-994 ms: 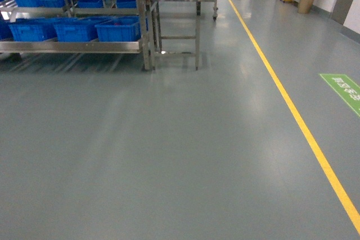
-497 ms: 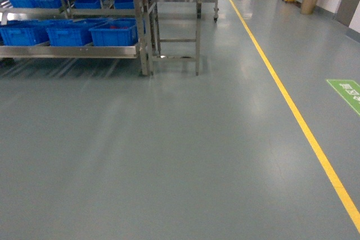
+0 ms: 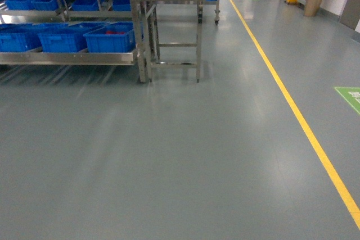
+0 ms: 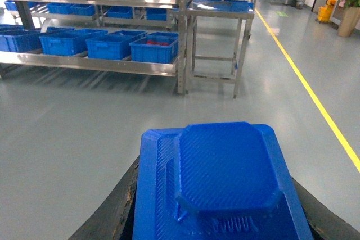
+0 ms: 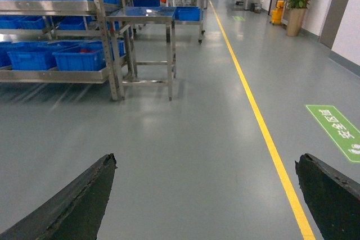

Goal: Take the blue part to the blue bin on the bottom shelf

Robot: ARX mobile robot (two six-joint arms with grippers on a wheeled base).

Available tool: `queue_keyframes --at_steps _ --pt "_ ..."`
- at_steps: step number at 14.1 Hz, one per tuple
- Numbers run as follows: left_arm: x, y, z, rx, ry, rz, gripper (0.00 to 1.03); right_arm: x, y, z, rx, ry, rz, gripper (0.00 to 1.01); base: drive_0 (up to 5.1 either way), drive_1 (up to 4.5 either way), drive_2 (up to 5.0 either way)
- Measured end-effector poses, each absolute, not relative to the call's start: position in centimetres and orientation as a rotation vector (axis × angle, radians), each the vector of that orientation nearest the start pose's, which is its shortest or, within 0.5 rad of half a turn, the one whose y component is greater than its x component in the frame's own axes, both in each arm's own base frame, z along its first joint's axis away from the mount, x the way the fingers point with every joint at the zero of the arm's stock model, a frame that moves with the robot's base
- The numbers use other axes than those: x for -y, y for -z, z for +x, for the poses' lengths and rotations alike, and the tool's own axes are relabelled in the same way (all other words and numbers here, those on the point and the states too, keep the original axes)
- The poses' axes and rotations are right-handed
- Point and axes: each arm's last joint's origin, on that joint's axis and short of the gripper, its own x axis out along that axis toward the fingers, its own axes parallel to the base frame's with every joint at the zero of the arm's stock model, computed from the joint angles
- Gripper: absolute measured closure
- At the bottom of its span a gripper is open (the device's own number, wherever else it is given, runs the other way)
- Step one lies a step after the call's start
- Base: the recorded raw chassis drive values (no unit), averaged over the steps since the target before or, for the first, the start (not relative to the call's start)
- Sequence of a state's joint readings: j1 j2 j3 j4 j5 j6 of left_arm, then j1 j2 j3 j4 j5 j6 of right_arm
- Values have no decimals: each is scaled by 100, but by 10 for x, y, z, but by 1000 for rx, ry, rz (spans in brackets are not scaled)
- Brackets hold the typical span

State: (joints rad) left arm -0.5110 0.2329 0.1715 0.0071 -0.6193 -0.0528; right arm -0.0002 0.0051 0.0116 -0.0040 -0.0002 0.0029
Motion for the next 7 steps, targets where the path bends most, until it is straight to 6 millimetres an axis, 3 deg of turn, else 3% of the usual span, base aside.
queue_keyframes --at_steps 7 --pt "36 -204 98 -44 -110 -23 59 0 -167 97 2 0 2 3 -1 402 -404"
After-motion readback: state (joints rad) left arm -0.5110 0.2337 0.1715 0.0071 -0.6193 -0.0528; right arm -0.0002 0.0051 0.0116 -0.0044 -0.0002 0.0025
